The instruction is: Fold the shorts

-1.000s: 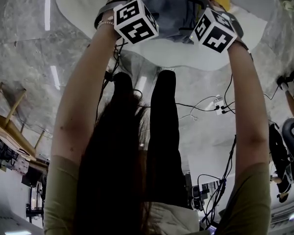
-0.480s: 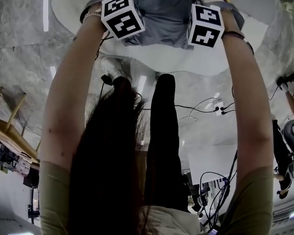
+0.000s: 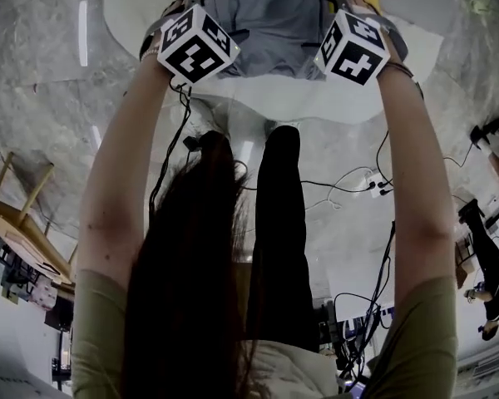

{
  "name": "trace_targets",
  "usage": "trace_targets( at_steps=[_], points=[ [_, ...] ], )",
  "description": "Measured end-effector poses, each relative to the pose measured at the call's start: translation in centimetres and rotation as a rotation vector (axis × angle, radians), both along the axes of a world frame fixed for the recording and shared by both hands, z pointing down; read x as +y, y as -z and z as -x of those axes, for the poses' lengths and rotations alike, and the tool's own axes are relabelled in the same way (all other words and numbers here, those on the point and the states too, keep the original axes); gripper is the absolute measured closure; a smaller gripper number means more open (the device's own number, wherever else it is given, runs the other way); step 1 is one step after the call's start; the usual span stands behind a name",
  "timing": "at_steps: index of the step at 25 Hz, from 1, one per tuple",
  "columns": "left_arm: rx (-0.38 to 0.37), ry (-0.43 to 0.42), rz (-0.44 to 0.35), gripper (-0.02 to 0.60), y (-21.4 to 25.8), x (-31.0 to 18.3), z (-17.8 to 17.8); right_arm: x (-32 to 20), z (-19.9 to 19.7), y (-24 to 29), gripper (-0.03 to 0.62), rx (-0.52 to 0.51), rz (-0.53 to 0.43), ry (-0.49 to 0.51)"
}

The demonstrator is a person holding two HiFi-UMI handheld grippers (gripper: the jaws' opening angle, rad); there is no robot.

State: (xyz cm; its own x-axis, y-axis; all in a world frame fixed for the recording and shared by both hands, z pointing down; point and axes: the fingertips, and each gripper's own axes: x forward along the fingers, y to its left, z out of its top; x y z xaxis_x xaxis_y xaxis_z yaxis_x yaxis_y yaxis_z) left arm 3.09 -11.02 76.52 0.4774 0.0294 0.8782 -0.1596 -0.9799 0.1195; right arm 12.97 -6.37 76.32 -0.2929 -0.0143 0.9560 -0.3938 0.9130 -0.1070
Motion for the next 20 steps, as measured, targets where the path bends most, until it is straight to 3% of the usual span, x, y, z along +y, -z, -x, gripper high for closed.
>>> trace_targets(
  at_steps=[4,9,11,14,17,20],
  points=[
    [0.080,0.067,-0.009,0.176,6.6,1.1,2.0,1.0,1.1,7.7,0.129,-0.150,-0.072,-0.243],
    [0.193,0.256,0.006,0.176,19.4,3.3,3.8,5.1,2.5,20.5,0.131,-0.336,-0.155,-0.559],
    [0.254,0.328,-0.031,0.176,25.7,3.6,4.1,5.6,2.6,26.9,0.131,-0.458,-0.236,-0.764],
    [0.375,0.443,-0.101,0.176,35.0,3.8,4.2,5.7,2.0,36.5,0.131,-0.573,-0.444,-0.998],
    [0.465,0.555,-0.124,0.176,42.7,6.5,4.7,8.1,1.2,45.3,0.131,-0.627,-0.617,-1.131],
    [0.537,0.640,-0.169,0.176,50.1,9.0,5.2,9.7,0.8,53.6,0.131,-0.676,-0.738,-1.158]
  ],
)
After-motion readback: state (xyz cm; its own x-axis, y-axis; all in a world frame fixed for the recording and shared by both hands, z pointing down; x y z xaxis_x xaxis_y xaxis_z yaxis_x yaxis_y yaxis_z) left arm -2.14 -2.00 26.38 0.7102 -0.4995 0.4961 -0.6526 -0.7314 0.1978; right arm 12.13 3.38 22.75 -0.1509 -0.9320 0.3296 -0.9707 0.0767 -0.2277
